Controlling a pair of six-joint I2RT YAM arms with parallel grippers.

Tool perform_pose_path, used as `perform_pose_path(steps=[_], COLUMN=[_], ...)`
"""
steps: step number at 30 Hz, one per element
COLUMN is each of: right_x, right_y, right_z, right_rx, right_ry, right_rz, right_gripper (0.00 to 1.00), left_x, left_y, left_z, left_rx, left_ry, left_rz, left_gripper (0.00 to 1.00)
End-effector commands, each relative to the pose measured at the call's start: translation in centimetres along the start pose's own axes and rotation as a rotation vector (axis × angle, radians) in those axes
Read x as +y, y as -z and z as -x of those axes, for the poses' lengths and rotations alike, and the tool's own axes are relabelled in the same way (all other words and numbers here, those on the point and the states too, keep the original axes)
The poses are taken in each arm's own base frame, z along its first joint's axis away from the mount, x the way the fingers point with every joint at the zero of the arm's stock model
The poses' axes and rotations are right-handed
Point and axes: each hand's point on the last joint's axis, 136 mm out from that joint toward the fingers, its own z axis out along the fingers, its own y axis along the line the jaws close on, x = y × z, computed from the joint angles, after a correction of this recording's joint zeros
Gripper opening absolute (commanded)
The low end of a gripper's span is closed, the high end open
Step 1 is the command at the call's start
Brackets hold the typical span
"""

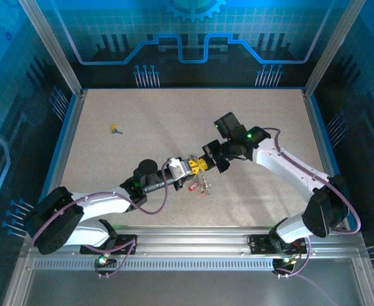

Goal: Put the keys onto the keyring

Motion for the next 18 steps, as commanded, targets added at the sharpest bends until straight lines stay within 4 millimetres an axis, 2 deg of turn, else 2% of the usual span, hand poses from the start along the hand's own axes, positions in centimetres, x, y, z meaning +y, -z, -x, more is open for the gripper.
perform_pose_path(steps=[1,7,9,10,12,15,17,18], right_x=[0.8,0.5,0.6,0.6,0.6,0.6,0.5,0.7], right_y=[0.8,-0.3,-0.5,-0.5,-0.4,-0.1,0.5,0.8], right_z=[-2.4,-2.5,-2.7,-2.7,-2.7,-2.1,-1.8,-1.6], right_rx=[0.046,0.044,0.048,0.049,0.049,0.039,0.020,0.007], right_ry=[0.027,0.004,0.000,0.002,0.005,0.051,0.090,0.112], right_rz=[0.045,0.041,0.049,0.051,0.052,0.058,0.059,0.073], right_gripper=[0.00,0.00,0.00,0.00,0.02,0.21,0.41,0.46], left_x=[0.1,0.6,1.0,1.2,1.3,1.4,1.5,1.5], left_y=[-0.3,-0.5,-0.5,-0.5,-0.3,0.1,0.4,0.5], left_z=[0.4,0.7,0.8,0.9,0.9,1.4,1.9,2.3], left_rx=[-0.005,0.008,0.012,0.013,0.017,0.001,-0.018,-0.030], left_ry=[-0.043,-0.101,-0.104,-0.105,-0.108,-0.099,-0.070,-0.050], left_rz=[0.022,0.083,0.106,0.119,0.124,0.134,0.132,0.133], left_gripper=[0.14,0.11,0.06,0.00,0.00,0.00,0.00,0.00])
